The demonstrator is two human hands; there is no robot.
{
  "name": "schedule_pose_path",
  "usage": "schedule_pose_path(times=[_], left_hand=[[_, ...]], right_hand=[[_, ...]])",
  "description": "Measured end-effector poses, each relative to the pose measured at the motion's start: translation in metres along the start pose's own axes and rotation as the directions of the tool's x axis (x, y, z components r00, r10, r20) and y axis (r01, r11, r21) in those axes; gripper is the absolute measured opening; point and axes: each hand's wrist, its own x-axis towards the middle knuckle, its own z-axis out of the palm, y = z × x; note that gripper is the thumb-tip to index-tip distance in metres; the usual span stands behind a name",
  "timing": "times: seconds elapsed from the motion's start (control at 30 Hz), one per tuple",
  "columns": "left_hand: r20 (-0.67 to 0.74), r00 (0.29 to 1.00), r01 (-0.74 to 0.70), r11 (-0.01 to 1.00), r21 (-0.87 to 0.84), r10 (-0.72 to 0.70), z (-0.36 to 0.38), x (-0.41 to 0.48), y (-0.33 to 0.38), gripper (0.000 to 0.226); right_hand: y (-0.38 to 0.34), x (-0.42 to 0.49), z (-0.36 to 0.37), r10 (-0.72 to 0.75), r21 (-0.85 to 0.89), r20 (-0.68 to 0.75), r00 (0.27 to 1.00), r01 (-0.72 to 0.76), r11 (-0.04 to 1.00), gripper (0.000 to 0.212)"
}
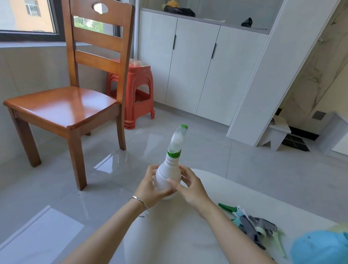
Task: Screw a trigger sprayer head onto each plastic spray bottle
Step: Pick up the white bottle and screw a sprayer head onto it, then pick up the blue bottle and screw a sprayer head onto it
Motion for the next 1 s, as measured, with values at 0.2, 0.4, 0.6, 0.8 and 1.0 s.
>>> schedule_pose_path(times=[0.2,0.4,0.6,0.8,1.0], left_hand=[[0.016,1.0,0.01,0.999,0.046,-0.011,0.001,-0.007,0.003,0.077],[-0.032,0.999,0.035,0.993,0.111,-0.032,-0.006,-0.034,0.018,0.092],[-0.094,0.996,0.015,0.978,0.21,0.005,0.008,-0.086,0.053,0.086],[0.143,0.99,-0.046,0.969,0.242,0.011,0.063,-0.117,0.102,0.089],[0.362,0.931,-0.153,0.954,0.258,0.051,0.14,-0.136,0.139,0.085]], right_hand=[[-0.004,-0.006,-0.001,0.012,-0.035,-0.013,1.0,-0.012,0.999,0.058],[-0.023,-0.033,-0.027,0.012,-0.024,-0.073,0.997,-0.013,1.0,0.059],[-0.044,-0.091,-0.075,-0.056,-0.045,-0.152,0.987,0.05,0.998,0.05],[-0.055,-0.159,-0.133,-0.131,-0.106,-0.229,0.965,0.109,0.988,0.046],[-0.042,-0.221,-0.196,-0.21,-0.156,-0.446,0.87,0.155,0.975,0.044]])
